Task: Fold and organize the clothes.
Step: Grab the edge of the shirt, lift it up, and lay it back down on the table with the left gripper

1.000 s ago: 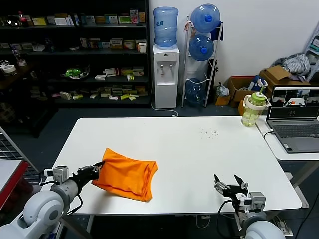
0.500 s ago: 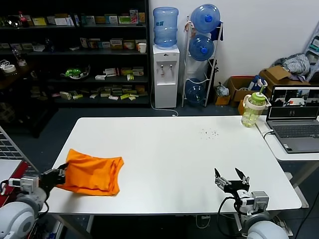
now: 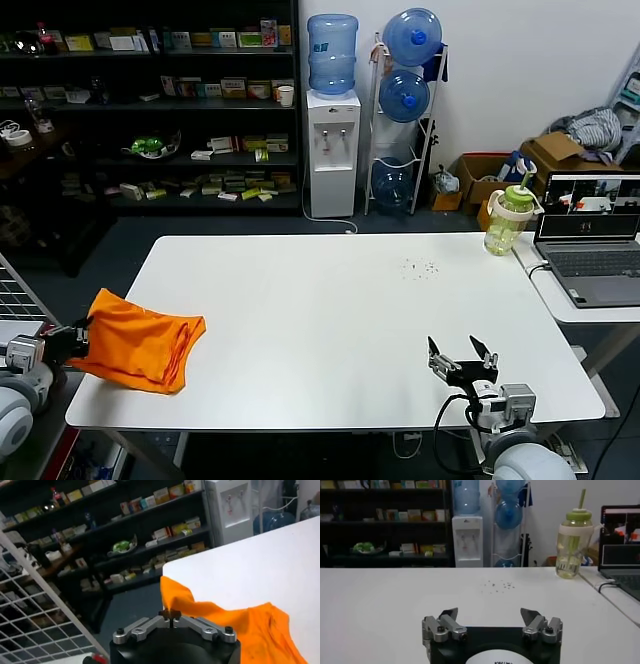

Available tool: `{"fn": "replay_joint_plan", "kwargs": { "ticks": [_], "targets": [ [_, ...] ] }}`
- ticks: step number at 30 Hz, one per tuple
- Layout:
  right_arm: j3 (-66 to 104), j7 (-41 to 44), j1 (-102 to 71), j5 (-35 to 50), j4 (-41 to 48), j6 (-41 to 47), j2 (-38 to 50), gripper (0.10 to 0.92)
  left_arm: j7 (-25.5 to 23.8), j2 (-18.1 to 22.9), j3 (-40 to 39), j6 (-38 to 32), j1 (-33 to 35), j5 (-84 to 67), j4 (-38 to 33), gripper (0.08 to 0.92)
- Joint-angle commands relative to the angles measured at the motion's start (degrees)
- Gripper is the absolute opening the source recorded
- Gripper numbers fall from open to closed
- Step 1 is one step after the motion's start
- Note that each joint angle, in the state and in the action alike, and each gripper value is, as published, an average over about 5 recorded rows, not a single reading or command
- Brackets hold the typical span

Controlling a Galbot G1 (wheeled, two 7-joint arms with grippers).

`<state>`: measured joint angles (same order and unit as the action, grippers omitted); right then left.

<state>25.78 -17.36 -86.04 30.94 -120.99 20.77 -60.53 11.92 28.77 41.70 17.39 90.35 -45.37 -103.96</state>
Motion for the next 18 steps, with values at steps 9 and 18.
{"fn": "replay_joint_plan", "kwargs": {
  "ticks": [9,18],
  "targets": [
    [1.6,-0.4,-1.8,-1.7,-0.3,0.3,-2.0,0.823,8.5,2.2,-11.7,7.5,-5.2,-20.8,-12.5,0.095],
    [6.7,-1.3,-8.3,-2.6,-2.1,1.2,-6.6,0.823,26.8,25.1,-48.7,12.5,-40.4,-42.8,-17.1,0.095]
  ]
}}
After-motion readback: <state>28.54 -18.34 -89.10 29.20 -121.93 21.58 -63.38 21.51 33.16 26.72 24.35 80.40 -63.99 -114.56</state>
